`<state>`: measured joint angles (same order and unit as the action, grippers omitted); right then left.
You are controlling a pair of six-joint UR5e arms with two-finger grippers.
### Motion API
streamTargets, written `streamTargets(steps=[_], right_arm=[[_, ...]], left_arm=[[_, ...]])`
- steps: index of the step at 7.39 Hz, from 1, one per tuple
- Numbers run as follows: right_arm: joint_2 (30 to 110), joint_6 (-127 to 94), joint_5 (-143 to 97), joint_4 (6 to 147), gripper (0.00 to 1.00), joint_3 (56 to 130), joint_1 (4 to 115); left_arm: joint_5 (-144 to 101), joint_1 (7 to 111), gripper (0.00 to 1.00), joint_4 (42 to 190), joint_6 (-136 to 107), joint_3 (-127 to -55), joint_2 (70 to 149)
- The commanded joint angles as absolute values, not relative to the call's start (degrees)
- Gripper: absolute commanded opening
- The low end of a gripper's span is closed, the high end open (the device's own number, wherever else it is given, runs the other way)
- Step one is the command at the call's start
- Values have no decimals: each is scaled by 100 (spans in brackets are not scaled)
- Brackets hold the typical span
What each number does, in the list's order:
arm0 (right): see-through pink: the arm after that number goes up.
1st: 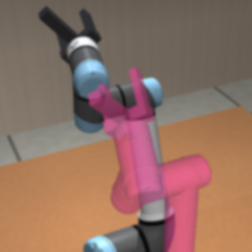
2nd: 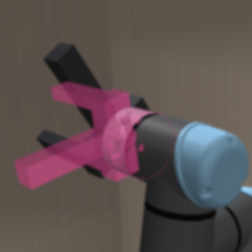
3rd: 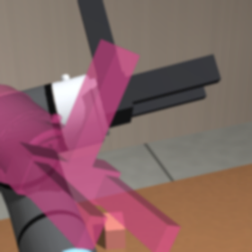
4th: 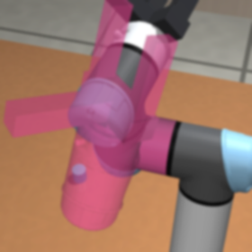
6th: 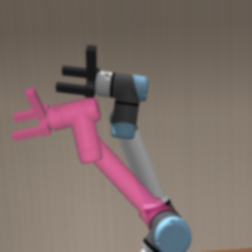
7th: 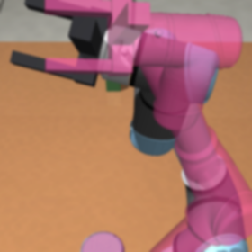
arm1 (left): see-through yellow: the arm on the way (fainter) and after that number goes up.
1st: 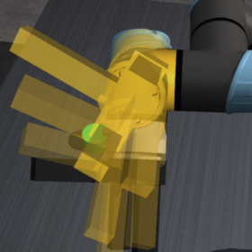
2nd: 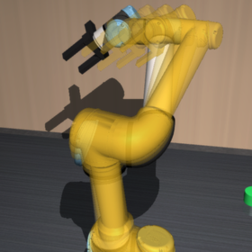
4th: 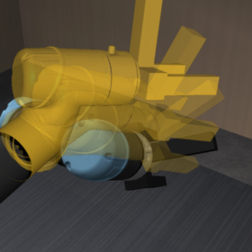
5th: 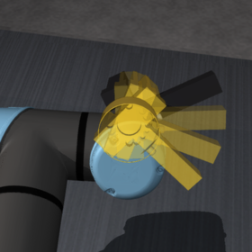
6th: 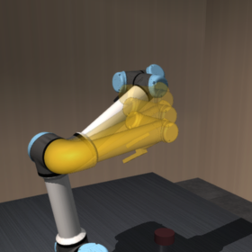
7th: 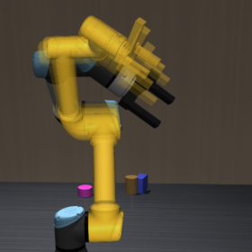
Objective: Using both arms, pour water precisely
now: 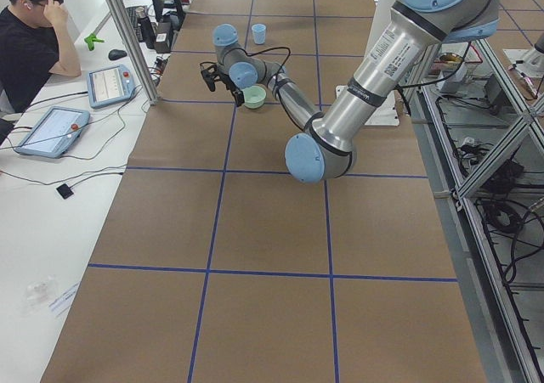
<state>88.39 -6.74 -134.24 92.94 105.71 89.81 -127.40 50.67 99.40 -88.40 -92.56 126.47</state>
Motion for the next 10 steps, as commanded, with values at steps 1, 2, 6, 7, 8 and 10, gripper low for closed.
streamTargets(steps=[1, 2, 6, 7, 8, 10], right_arm=[[9419, -2759, -12690, 9045, 100, 11973, 8004], [9613, -3726, -12378, 9018, 100, 12423, 7433], [10747, -6990, -9728, 7472, 100, 13060, 4692], [10845, -7335, -9225, 7462, 100, 13061, 4136], [11028, -7948, -8219, 7366, 100, 13052, 3296], [11039, -8672, -6915, 7304, 100, 12642, 2290]], left_arm=[[-12762, 5361, 100, 9923, -8193, -9754, 11894], [-12753, 5361, 100, 9923, -8200, -9817, 11831], [-12683, 5335, 100, 9940, -8191, -9835, 11664], [-12674, 5309, 100, 9975, -8191, -9835, 11550], [-12674, 5309, 100, 9976, -8191, -9844, 11549], [-12674, 5291, 100, 9976, -8200, -9835, 11540]])
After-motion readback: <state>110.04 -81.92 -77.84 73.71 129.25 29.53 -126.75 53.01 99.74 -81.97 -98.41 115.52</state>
